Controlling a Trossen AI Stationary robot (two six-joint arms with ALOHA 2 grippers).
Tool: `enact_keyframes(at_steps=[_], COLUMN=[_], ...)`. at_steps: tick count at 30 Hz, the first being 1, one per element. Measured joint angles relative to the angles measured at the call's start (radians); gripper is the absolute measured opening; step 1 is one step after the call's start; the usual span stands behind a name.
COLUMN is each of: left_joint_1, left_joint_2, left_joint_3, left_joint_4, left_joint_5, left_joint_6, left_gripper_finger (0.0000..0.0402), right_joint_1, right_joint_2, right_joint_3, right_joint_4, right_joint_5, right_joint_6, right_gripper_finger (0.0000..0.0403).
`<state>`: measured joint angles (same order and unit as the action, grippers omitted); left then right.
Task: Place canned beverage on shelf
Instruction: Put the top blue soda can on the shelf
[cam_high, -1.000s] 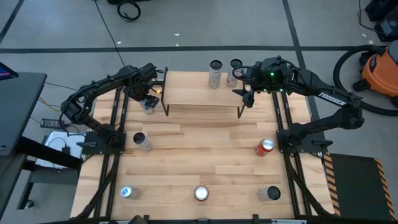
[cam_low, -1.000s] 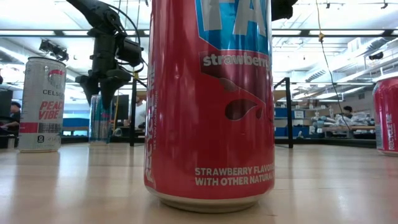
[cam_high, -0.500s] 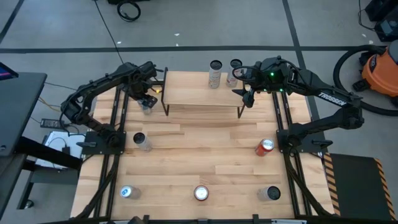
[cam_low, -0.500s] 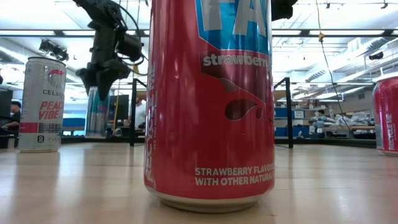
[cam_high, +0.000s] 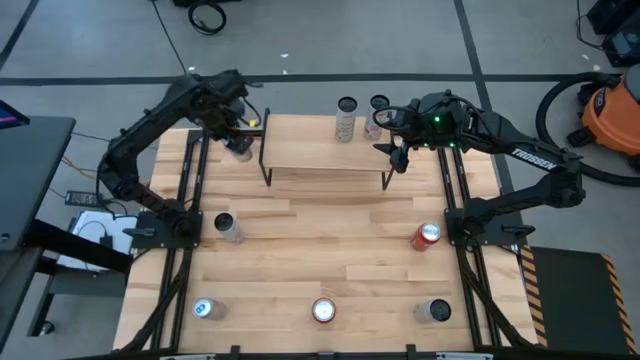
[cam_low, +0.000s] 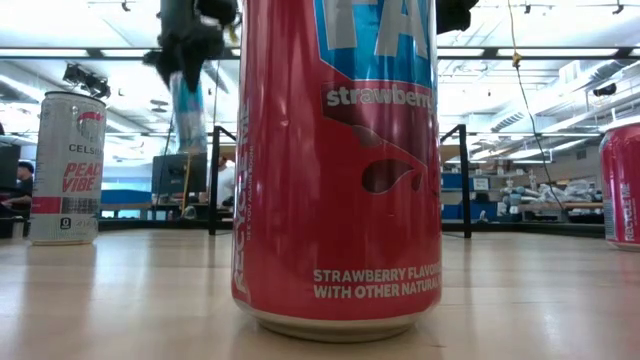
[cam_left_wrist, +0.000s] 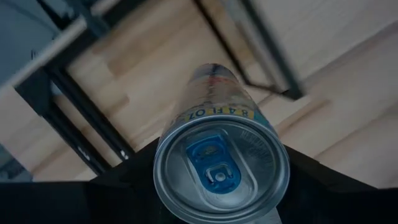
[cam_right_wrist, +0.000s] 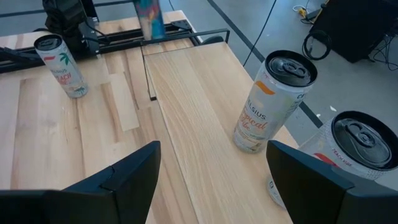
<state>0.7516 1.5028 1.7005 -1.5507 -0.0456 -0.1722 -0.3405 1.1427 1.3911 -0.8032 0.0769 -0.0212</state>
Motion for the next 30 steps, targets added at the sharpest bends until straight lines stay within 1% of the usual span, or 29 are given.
enact_keyframes(at_steps=[7,14,19,24,27,30], left_joint_1=[-0.024,-0.027,-0.028,-0.028,-0.050,-0.064], left_joint_2=[0.003,0.003,0.003,0.004,0.021,0.047], left_joint_3=[0.237,0.391,0.425,0.426,0.428,0.428], left_joint_4=[-0.018,-0.017,0.028,0.137,0.214,0.237], left_joint_5=[0.001,-0.002,0.000,-0.002,-0.003,0.001], left_joint_6=[-0.020,0.059,0.137,0.250,0.311,0.394], left_gripper_finger=[0.0241,0.0242,0.0242,0.0242,0.0242,0.0243], right_joint_1=[0.000,0.000,0.000,0.000,0.000,0.000], right_joint_2=[0.000,0.000,0.000,0.000,0.001,0.001], right_joint_3=[0.000,0.000,0.000,0.000,0.000,0.000], right_joint_4=[0.000,0.001,0.001,0.010,0.009,0.009], right_joint_5=[0.000,0.000,0.008,0.008,0.008,0.008], right_joint_6=[0.017,0.037,0.052,0.068,0.090,0.101], right_gripper_finger=[0.0302,0.0302,0.0302,0.0302,0.0302,0.0302])
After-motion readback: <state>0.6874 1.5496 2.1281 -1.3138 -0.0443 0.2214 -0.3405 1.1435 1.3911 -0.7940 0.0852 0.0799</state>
